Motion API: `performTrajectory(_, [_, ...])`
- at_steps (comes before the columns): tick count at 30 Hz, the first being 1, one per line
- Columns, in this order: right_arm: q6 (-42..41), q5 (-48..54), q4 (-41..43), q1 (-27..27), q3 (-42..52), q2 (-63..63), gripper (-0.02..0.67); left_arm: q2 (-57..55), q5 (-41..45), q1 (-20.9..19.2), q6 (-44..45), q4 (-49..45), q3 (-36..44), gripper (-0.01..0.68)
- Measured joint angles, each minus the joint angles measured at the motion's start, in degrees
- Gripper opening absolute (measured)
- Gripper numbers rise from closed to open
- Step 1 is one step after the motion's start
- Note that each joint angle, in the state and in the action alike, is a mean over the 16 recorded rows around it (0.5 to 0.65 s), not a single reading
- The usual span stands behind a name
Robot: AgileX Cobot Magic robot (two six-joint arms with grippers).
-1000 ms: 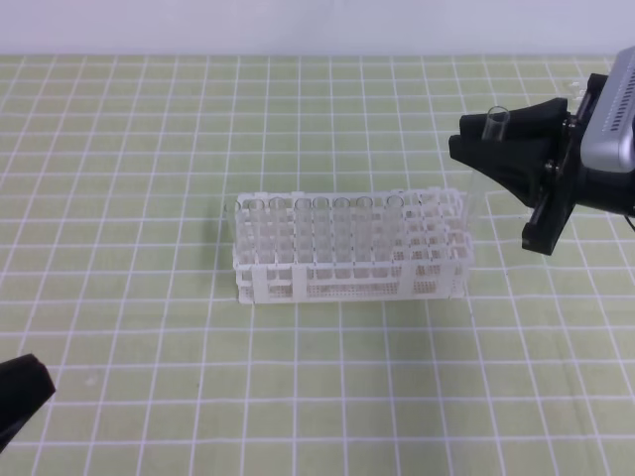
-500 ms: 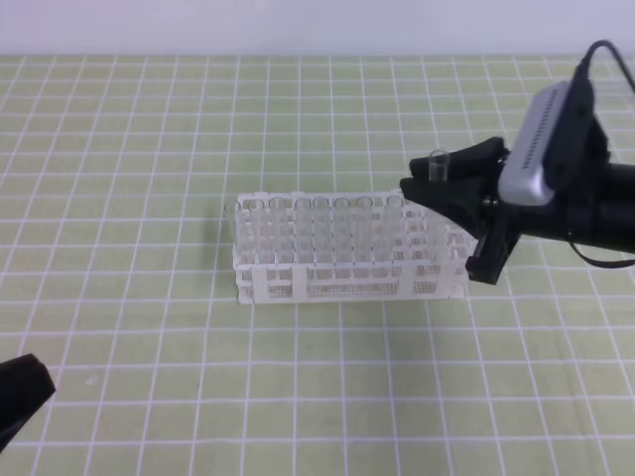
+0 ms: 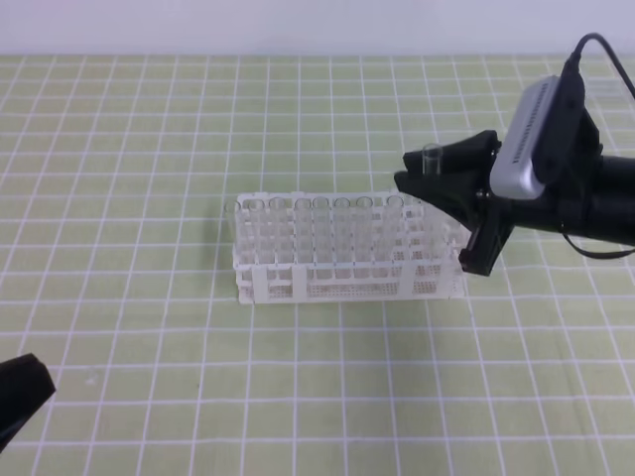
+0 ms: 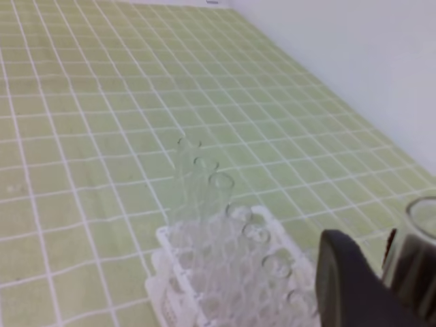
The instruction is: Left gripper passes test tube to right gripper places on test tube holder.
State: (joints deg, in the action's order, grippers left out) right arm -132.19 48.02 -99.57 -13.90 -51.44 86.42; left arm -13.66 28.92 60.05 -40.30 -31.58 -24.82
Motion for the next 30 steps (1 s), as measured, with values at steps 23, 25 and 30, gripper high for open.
performTrajectory(23, [19.55,-22.45,0.13,-2.19,-3.93,-3.05,0.09,-0.04,-0.1,0.0,-0.01,-0.08,0.0,0.005])
performTrajectory(25, [23.34,-25.29,1.14,-2.94,-4.17,-3.2,0.09,0.0,-0.05,0.0,-0.01,-0.05,0.0,0.005])
performTrajectory(30, [36.58,-33.26,8.26,-5.68,-5.13,-3.28,0.09,0.0,0.0,0.0,-0.01,-0.05,0.0,0.005])
